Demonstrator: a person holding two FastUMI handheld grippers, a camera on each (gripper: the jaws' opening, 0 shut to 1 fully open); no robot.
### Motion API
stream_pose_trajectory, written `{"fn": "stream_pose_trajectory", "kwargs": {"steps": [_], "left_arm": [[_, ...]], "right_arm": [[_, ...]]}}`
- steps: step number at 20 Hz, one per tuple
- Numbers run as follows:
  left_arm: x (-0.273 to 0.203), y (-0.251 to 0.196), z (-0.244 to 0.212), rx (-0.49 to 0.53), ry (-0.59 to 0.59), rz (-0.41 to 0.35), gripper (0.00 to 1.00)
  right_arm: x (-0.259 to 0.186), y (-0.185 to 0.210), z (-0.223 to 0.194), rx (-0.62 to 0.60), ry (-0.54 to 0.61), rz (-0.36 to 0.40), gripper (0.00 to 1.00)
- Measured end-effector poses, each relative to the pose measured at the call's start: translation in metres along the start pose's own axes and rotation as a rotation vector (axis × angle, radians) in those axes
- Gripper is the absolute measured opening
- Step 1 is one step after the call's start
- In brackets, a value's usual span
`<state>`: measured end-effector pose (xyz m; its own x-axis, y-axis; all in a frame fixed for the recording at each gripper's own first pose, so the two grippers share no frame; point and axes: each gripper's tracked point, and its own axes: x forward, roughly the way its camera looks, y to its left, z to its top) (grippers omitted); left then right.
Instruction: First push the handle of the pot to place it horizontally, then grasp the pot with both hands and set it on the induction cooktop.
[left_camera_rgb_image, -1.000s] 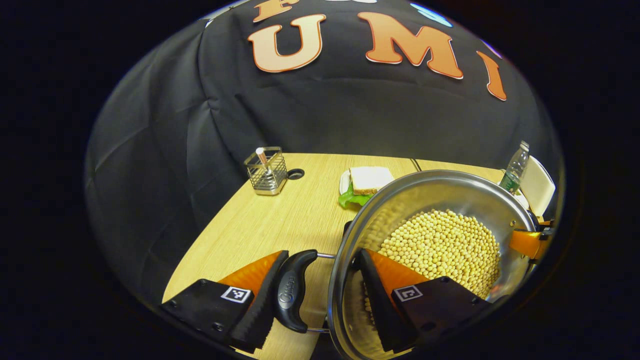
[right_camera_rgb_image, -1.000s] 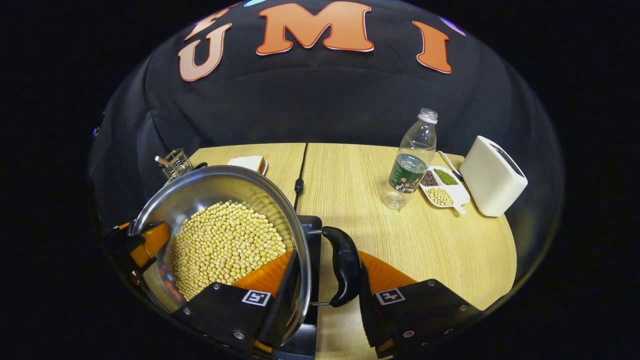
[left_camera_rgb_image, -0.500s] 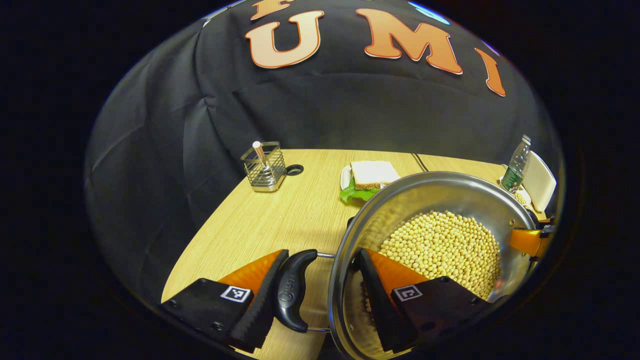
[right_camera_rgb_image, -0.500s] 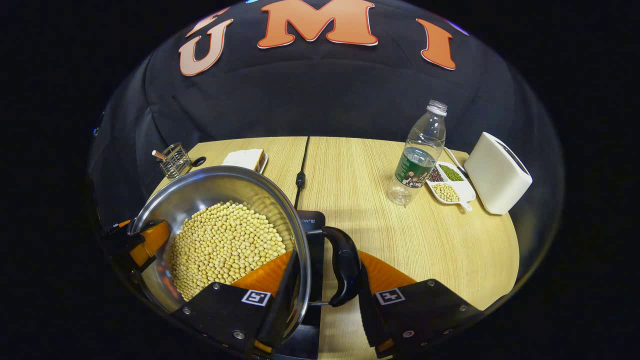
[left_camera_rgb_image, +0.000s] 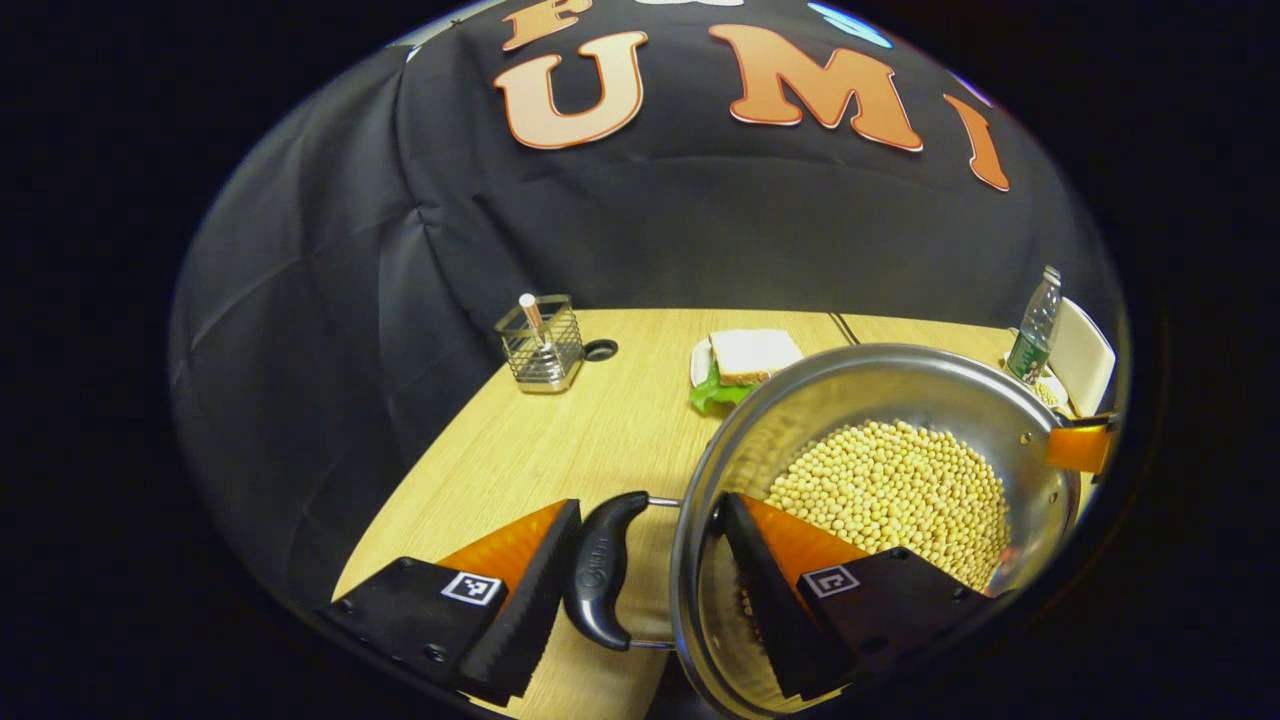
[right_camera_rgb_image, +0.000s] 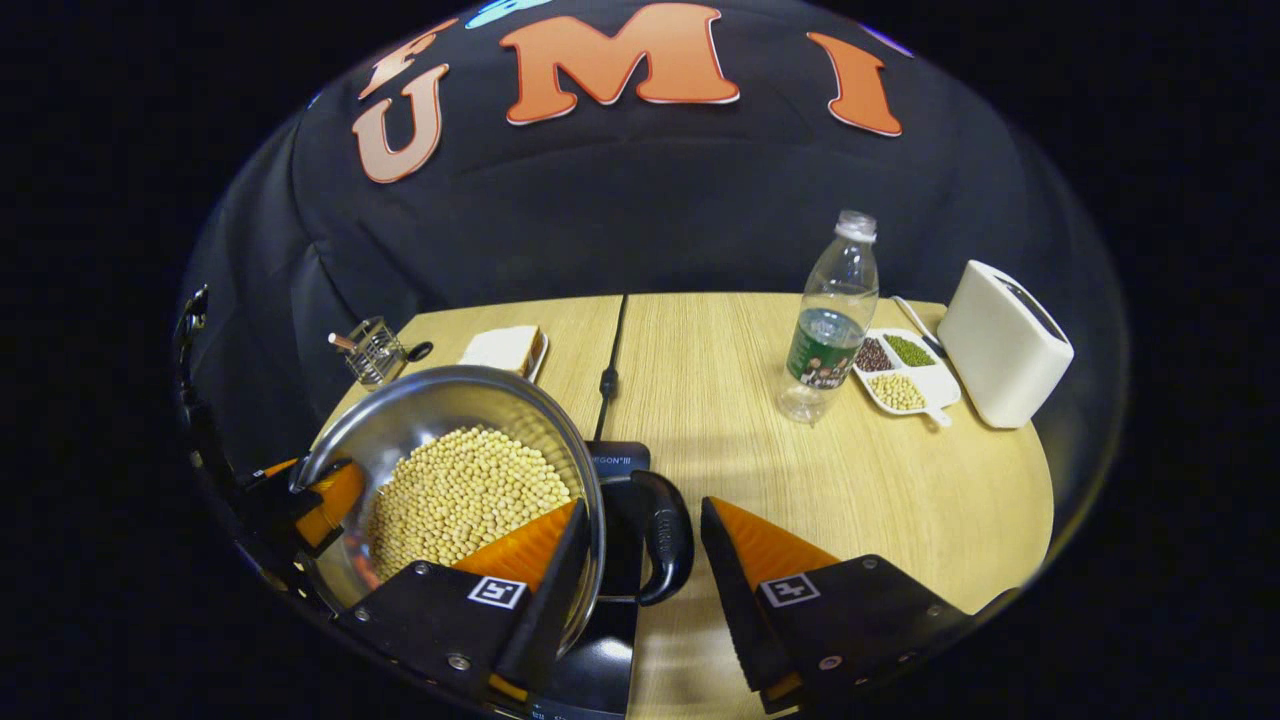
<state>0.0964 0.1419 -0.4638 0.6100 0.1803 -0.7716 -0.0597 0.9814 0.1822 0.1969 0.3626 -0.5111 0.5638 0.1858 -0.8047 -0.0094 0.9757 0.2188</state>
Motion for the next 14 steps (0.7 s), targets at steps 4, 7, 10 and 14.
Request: {"fn": "stream_pose_trajectory", "kwargs": {"steps": [4, 7, 10, 14], "left_arm": [[-0.028, 0.011, 0.037, -0.007, -0.106, 0.059, 0.93], [-0.067, 0.013, 0.071, -0.058, -0.197, 0.06, 0.93], [-0.114, 0.011, 0.11, -0.101, -0.313, 0.024, 0.93], [-0.182, 0.001, 0.162, -0.115, -0.459, -0.012, 1.0]], "right_arm": [[-0.054, -0.013, 0.042, 0.001, -0.161, 0.017, 0.76], [-0.095, -0.037, 0.07, -0.026, -0.287, -0.01, 0.83], [-0.126, -0.07, 0.093, -0.027, -0.392, -0.059, 0.89], [-0.19, -0.087, 0.121, -0.035, -0.547, -0.056, 0.93]]}}
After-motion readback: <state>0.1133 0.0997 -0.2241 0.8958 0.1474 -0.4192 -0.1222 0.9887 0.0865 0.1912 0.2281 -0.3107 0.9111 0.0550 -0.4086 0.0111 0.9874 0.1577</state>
